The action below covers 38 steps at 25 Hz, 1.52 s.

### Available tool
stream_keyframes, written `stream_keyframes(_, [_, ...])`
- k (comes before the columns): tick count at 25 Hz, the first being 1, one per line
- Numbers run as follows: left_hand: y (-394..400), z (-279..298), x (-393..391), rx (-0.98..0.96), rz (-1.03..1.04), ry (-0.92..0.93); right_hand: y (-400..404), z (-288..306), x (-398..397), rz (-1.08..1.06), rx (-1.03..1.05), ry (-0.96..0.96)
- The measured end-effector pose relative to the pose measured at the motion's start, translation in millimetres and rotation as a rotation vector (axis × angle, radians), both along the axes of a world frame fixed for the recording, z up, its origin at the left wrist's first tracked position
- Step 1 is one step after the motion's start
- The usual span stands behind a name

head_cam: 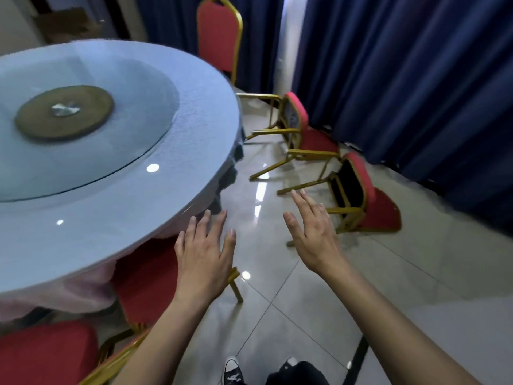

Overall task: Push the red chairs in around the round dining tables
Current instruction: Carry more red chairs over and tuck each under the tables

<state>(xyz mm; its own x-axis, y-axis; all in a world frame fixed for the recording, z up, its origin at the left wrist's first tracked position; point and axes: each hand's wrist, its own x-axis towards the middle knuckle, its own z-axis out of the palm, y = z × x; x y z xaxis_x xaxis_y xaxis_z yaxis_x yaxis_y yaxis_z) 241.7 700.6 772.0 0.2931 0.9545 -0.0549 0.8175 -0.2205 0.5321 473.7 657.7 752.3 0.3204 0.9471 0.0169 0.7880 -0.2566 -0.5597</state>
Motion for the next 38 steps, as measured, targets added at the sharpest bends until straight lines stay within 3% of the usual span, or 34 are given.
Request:
stream_keyframes(13, [26.4, 21.5, 274.6, 0.019, -0.411, 0.022, -38.4, 15.0, 247.7, -0.322, 0.034, 0.004])
stream_keyframes(25, [36.1, 22.5, 490.7, 0.032, -0.588, -0.018, -50.4, 5.0, 425.6, -0.501, 0.019, -0.029])
stream_keyframes(32, [87.2, 13.8, 633.1, 0.044, -0.702, -0.013, -9.5, 1.8, 544.7, -0.555, -0.036, -0.058])
stream_keyframes(38, [147.0, 18.1, 736.1, 0.128, -0.652, 0.024, 52.6, 20.6, 653.7, -0.569, -0.035, -0.091])
